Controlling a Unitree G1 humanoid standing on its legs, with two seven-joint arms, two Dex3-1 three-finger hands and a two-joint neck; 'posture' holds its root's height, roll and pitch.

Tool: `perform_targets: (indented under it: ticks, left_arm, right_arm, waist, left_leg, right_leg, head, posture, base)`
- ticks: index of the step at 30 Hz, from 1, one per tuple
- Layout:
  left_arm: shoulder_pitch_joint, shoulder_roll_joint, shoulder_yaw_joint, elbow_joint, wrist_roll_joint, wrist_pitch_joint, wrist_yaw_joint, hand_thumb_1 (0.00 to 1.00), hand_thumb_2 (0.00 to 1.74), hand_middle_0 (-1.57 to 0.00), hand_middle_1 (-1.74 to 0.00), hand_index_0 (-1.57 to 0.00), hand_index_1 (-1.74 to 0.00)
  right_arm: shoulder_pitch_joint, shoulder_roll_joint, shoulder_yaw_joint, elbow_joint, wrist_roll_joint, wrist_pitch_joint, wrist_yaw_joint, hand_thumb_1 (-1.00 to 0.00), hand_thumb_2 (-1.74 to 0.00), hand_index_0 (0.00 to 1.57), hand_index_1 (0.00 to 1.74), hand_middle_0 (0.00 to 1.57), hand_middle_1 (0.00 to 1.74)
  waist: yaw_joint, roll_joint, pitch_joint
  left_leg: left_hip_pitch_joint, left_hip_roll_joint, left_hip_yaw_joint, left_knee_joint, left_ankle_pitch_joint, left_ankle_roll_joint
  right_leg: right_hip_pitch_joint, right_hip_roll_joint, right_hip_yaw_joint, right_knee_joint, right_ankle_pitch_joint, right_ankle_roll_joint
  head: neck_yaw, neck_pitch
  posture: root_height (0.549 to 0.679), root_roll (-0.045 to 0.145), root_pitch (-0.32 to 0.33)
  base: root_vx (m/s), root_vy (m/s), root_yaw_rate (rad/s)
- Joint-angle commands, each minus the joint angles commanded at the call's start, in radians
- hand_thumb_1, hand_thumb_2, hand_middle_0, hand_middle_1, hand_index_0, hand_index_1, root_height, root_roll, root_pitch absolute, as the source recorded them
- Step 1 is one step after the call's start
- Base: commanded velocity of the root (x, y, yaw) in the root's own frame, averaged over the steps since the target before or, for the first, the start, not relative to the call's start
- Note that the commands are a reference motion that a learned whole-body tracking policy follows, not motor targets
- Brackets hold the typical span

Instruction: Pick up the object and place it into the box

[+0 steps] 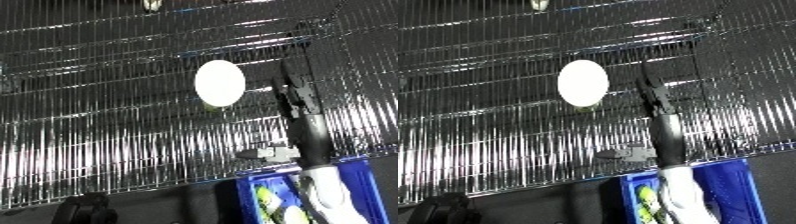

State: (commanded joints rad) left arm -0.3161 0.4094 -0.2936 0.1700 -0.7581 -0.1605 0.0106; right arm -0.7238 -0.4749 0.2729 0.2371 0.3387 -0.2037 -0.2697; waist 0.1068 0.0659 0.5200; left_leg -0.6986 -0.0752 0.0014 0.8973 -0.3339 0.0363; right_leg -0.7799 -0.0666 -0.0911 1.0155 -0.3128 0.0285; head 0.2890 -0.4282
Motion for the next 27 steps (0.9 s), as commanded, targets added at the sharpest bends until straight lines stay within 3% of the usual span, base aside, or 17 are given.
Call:
perform_targets:
  ticks: [8,18,27]
  left_arm:
    - [-0.017,0.0,-0.029,0.002,-0.039,-0.012,0.023,1.0,1.74,-1.57,-1.74,-1.57,-1.74]
    - [-0.005,0.004,-0.054,-0.006,-0.068,-0.039,0.034,1.0,1.74,-1.57,-1.74,-1.57,-1.74]
    - [-0.01,-0.002,-0.082,-0.016,-0.076,-0.057,0.049,1.0,1.74,-1.57,-1.74,-1.57,-1.74]
  right_arm:
    - [-0.107,-0.027,0.023,0.123,0.029,-0.027,0.017,0.0,0.0,0.0,0.0,0.0,0.0]
    - [-0.226,-0.061,0.067,0.203,0.047,-0.011,0.048,0.0,0.0,0.0,0.0,0.0,0.0]
    - [-0.335,-0.036,0.116,0.274,0.069,0.009,0.064,0.0,0.0,0.0,0.0,0.0,0.0]
  waist:
    - [0.015,0.019,0.0]
    - [0.036,0.039,0.0]
    - [0.059,0.057,0.0]
  left_leg:
    - [-0.05,-0.005,-0.001,0.036,-0.009,0.0041]
    - [-0.105,-0.01,-0.005,0.059,-0.012,0.0128]
    - [-0.141,-0.018,-0.01,0.067,-0.01,0.0186]
  right_leg:
    - [-0.05,-0.0008,-0.003,0.04,-0.013,-0.007]
    - [-0.107,0.0062,-0.007,0.068,-0.024,-0.0166]
    - [-0.139,0.0083,-0.01,0.082,-0.029,-0.0224]
  head:
    - [0.048,0.037]
    - [0.101,0.096]
    - [0.14,0.124]
  posture:
    - [0.593,0.045,0.142]
    - [0.588,0.046,0.177]
    - [0.585,0.047,0.2]
  base:
    - [-0.017,0.018,0.035]
    - [-0.014,0.018,0.021]
    - [-0.007,0.01,0.024]
